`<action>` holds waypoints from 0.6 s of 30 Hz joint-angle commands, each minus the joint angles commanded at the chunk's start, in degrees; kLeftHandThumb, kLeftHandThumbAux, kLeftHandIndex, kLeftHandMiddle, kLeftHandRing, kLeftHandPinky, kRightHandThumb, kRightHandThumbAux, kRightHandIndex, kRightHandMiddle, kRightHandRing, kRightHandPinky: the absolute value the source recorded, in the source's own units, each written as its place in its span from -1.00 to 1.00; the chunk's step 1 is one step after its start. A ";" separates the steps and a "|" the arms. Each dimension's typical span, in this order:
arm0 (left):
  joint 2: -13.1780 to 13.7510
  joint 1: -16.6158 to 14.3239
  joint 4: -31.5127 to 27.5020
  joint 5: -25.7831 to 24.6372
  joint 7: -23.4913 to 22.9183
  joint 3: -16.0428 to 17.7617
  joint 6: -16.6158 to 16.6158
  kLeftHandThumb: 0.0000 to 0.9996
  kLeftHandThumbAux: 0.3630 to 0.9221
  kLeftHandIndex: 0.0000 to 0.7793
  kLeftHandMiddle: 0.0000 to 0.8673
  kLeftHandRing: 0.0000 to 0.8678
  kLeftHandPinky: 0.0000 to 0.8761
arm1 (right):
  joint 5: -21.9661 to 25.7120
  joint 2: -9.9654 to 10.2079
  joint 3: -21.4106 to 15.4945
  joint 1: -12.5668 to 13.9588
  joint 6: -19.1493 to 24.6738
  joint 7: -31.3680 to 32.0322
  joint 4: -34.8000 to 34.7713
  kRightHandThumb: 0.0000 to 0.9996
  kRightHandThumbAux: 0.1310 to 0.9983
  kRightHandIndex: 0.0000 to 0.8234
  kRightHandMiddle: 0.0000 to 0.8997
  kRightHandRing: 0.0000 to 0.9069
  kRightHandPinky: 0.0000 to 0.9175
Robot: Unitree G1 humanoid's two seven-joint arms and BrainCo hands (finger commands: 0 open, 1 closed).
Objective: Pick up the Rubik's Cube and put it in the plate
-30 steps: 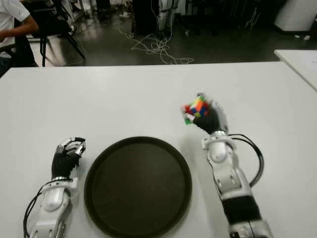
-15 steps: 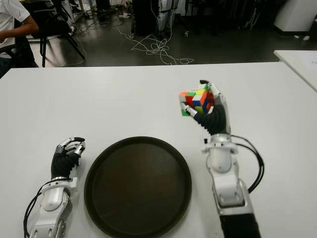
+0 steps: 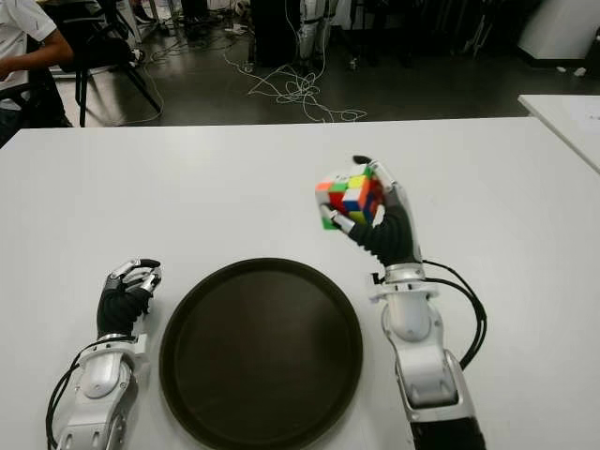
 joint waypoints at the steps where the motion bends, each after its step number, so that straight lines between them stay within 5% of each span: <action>1: -0.07 0.03 -0.11 -0.01 0.07 0.00 0.12 0.43 0.22 0.14 0.88 0.93 0.93 | 0.06 -0.13 0.29 0.18 -0.26 0.61 -0.25 0.37 0.37 0.07 0.80 0.81 0.77; 13: -0.68 0.21 -0.27 -0.85 0.33 0.52 0.20 0.42 0.22 0.14 0.84 0.91 0.89 | 2.98 -2.33 2.29 1.27 -0.45 9.48 -2.12 0.36 0.37 0.06 0.82 0.83 0.80; 14: -0.73 0.23 -0.27 -0.92 0.30 0.54 0.14 0.42 0.22 0.14 0.84 0.91 0.89 | 3.27 -2.63 2.48 1.37 -0.28 10.38 -2.32 -0.03 0.38 0.23 0.83 0.84 0.81; 18: -0.95 0.24 -0.12 -1.07 0.36 0.67 -0.28 0.42 0.22 0.14 0.83 0.90 0.89 | 3.36 -3.50 3.24 1.66 0.66 13.00 -3.18 -0.60 0.40 0.43 0.85 0.85 0.83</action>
